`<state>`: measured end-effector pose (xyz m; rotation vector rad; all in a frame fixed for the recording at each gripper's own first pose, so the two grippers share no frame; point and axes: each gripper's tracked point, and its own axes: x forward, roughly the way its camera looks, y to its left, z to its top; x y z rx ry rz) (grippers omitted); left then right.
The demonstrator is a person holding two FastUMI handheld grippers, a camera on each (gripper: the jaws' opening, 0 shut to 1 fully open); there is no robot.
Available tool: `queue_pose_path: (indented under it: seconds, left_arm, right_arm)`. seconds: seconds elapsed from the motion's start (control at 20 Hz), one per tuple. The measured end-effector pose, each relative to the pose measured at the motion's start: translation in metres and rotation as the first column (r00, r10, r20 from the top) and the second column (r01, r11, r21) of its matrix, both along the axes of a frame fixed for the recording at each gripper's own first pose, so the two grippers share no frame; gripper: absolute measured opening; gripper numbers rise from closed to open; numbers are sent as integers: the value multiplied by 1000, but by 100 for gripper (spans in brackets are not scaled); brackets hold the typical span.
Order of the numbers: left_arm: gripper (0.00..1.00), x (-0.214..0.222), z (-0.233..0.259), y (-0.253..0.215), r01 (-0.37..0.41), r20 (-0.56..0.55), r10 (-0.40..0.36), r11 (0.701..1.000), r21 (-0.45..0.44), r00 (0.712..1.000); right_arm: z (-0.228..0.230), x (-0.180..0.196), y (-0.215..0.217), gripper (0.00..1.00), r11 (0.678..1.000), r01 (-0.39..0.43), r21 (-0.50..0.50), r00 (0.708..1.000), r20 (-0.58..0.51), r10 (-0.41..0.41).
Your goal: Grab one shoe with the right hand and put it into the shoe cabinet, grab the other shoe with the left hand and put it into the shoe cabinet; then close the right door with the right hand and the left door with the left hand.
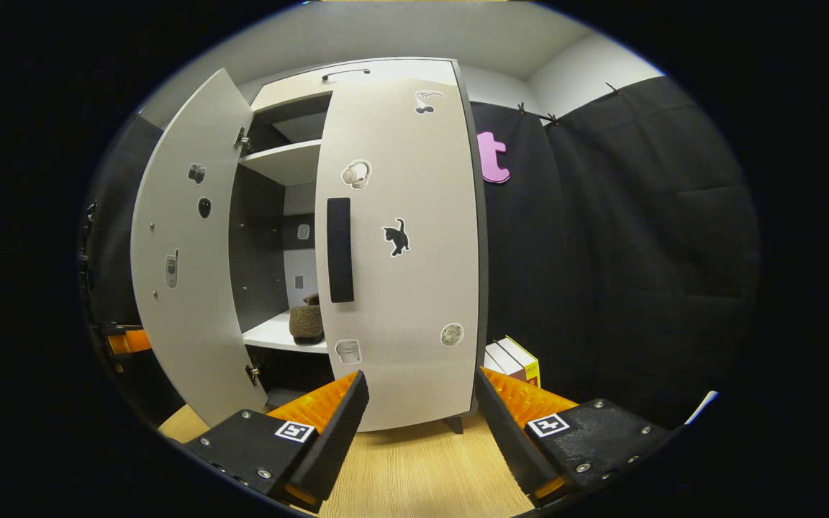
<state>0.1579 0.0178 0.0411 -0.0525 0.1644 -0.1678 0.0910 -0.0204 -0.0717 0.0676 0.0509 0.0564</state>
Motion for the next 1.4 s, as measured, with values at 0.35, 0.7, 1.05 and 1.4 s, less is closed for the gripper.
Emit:
queue_pose_path:
  seconds: [0.35, 0.7, 1.05, 1.4]
  left_arm:
    - [96, 21, 1, -28, 47, 11, -47, 999, 1, 999]
    - [99, 43, -7, -39, 44, 3, -44, 999, 5, 999]
    - [96, 78, -18, -69, 81, -11, -81, 996, -36, 997]
    - [96, 124, -28, -110, 80, -3, -80, 997, 6, 997]
  right_arm:
    - [-3, -8, -19, 92, 999, 32, 14, 999, -5, -32]
    - [-8, -5, -38, 92, 997, 69, 24, 998, -18, -68]
    - [-14, 3, -57, 92, 995, 96, 27, 995, -29, -95]
    - [-21, 9, -83, 92, 990, 139, 27, 990, -37, -138]
